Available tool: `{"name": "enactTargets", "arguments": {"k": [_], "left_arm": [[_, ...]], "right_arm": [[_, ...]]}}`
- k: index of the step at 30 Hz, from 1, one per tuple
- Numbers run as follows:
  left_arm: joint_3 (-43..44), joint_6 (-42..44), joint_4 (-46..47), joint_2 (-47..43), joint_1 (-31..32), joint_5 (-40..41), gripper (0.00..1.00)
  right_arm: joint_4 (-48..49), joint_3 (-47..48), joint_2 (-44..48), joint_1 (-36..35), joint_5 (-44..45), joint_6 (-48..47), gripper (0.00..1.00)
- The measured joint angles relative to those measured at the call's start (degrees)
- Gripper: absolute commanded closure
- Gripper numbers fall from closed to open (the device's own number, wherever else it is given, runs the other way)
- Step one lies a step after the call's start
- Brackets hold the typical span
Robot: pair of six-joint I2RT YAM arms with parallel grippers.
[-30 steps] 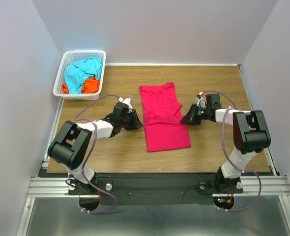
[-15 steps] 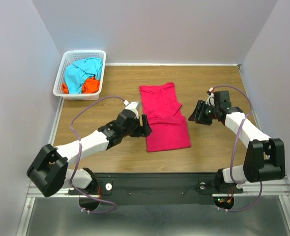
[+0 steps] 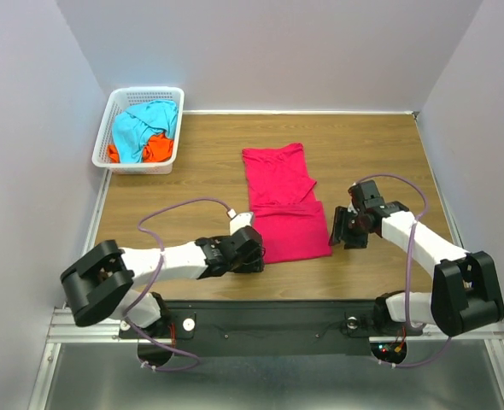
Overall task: Fold and stack the t-shirts
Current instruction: Fold the tshirt
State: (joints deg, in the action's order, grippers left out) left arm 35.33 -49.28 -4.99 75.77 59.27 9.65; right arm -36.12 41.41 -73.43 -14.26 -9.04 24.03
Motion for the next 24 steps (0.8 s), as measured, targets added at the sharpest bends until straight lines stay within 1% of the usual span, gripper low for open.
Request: {"name": "enactTargets", "arguments": {"k": [2, 4, 5, 9, 19, 22, 24], "left_arm": [[0.3, -1.0, -0.4, 2.8, 0.7, 1.1, 0.4], [2.2, -1.9, -0.4, 4.7, 1.2, 2.1, 0.47], [3.2, -2.3, -0.4, 6.1, 1.2, 2.7, 0.48], [5.4, -2.8, -0.5, 8.9, 1.9, 4.6, 0.49], [7.8, -3.8, -2.3, 11.3, 2.7, 6.7, 0.5], [8.9, -3.8, -2.9, 12.3, 2.7, 7.4, 0.56], [9.4, -3.8, -3.2, 13.0, 2.8, 7.9, 0.66]], "right_arm": [[0.0, 0.0, 0.0, -1.2, 1.0, 0.3, 0.44], [0.0, 0.0, 0.0, -2.5, 1.8, 0.5, 0.45], [0.0, 0.0, 0.0, -2.8, 2.0, 0.7, 0.46], [0.1, 0.0, 0.0, -4.0, 2.9, 1.3, 0.46], [0.2, -0.2, -0.1, -5.8, 4.3, 1.9, 0.49], [0.4, -0.2, -0.4, -6.4, 4.3, 2.4, 0.5], [0.6, -0.2, -0.9, -6.9, 4.4, 2.7, 0.51]]}}
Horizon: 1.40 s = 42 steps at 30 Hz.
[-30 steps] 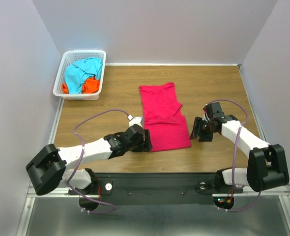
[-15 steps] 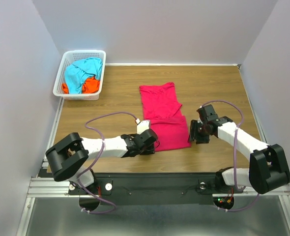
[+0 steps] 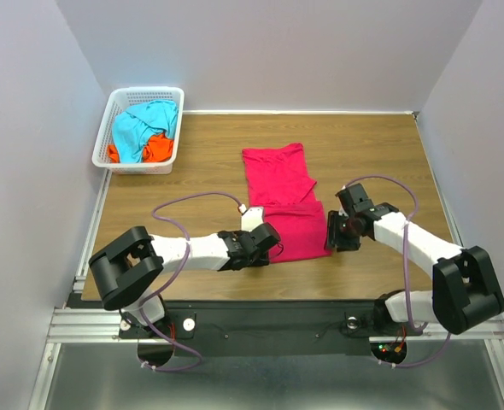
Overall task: Fold and stack the t-shirts
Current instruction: Fold the tshirt
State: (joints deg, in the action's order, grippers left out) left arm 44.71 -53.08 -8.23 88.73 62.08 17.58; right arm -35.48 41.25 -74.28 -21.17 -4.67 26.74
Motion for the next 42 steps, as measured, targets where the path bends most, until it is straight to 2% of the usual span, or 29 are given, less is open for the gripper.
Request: {"name": "enactTargets", "arguments": {"k": [7, 8, 10, 12, 16, 17, 34, 39, 40, 41, 42], "left_arm": [[0.0, 0.0, -0.2, 0.4, 0.2, 0.7, 0.68], [0.0, 0.0, -0.3, 0.4, 0.2, 0.7, 0.74], [0.0, 0.0, -0.3, 0.5, 0.2, 0.7, 0.74], [0.0, 0.0, -0.2, 0.5, 0.2, 0.7, 0.8], [0.0, 0.1, 0.1, 0.7, 0.2, 0.7, 0.81], [0.0, 0.2, 0.1, 0.7, 0.2, 0.6, 0.85], [0.0, 1.4, 0.3, 0.7, 0.4, 0.6, 0.86], [0.0, 1.7, 0.4, 0.7, 0.4, 0.6, 0.86], [0.0, 1.8, 0.5, 0.7, 0.4, 0.6, 0.87], [0.0, 1.8, 0.5, 0.7, 0.4, 0.6, 0.93], [0.0, 1.9, 0.5, 0.7, 0.4, 0.5, 0.93]], "right_arm": [[0.5, -0.3, -2.0, -2.6, 0.4, 1.2, 0.53], [0.6, -0.4, -2.0, -2.8, 0.5, 1.3, 0.53], [0.8, -0.9, -2.3, -3.7, 1.1, 1.7, 0.53], [0.9, -1.0, -2.8, -4.1, 1.6, 1.8, 0.54], [1.7, -0.9, -4.5, -4.4, 3.1, 2.0, 0.55], [1.9, -0.9, -4.5, -4.4, 3.2, 2.1, 0.55], [1.9, -0.8, -4.4, -4.8, 5.3, 3.8, 0.57], [2.2, -0.4, -5.2, -4.8, 5.8, 3.8, 0.62], [2.4, -0.4, -5.5, -4.8, 5.8, 3.7, 0.64], [2.4, -0.3, -5.6, -4.8, 5.8, 3.7, 0.65], [2.6, -0.3, -5.7, -4.8, 5.9, 3.7, 0.67]]}}
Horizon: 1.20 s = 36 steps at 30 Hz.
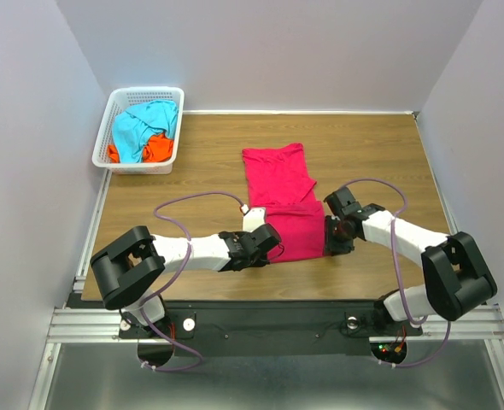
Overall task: Fold and stack the t-shirts
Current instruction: Fold the tshirt
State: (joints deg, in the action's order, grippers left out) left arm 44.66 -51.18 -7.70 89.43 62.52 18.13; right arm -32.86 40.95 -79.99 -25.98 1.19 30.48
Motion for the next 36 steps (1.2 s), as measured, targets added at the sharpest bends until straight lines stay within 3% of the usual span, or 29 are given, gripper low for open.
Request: {"name": "enactTargets", "arguments": {"k": [5, 8, 12, 21, 29, 36], "left_arm": [[0.0, 0.3, 0.3, 0.0, 0.0, -0.2, 0.94], [0.0, 0.4, 0.3, 0.0, 0.0, -0.2, 1.0], [0.0, 1.0, 0.3, 0.0, 0.0, -0.3, 1.0], [-0.2, 3.7, -3.3, -2.3, 0.0, -5.1, 1.0], [-2.6, 4.1, -6.1, -13.8, 3.1, -14.8, 1.0], [-1.0, 4.5, -9.0, -21.0, -0.1, -18.6, 1.0]], "right_arm": [[0.6, 0.7, -2.0, -0.3, 0.0, -0.2, 0.77], [0.9, 1.2, -2.9, -1.1, 0.1, -0.3, 0.85], [1.3, 1.5, -3.5, -1.9, 0.3, -0.2, 0.99], [-0.3, 1.3, -0.5, -2.9, 1.8, -0.2, 0.99], [-11.6, 1.7, 9.2, -3.3, 1.3, 0.8, 0.99], [-21.4, 13.4, 8.7, -3.4, 2.5, -0.7, 0.99]]}}
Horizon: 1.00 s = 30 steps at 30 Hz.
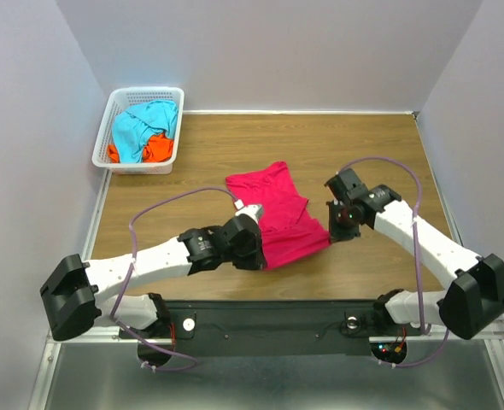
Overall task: Fold and stack the t-shirts
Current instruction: Fold the tshirt
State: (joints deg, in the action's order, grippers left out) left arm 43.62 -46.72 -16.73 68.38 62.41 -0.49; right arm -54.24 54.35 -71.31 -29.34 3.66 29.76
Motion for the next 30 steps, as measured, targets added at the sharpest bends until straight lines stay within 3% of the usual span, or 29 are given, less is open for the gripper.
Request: {"name": "enactTargets", "arguments": {"k": [12, 21, 30], "left_arm": [[5.7, 7.6, 0.7, -1.6, -18.2, -5.6, 1.0], [9.4, 12.9, 1.5, 1.5, -25.9, -9.0, 1.0], [10.1, 16.9, 4.6, 7.1, -32.6, -11.7, 1.0]], "right_arm": [[-3.4, 27.1, -15.7, 0.0, 4.2, -7.4, 0.99], [-4.6, 42.6, -26.5, 0.0, 5.1, -11.6, 0.99], [-5.3, 52.2, -36.2, 0.0, 5.7, -14.2, 0.99]]}}
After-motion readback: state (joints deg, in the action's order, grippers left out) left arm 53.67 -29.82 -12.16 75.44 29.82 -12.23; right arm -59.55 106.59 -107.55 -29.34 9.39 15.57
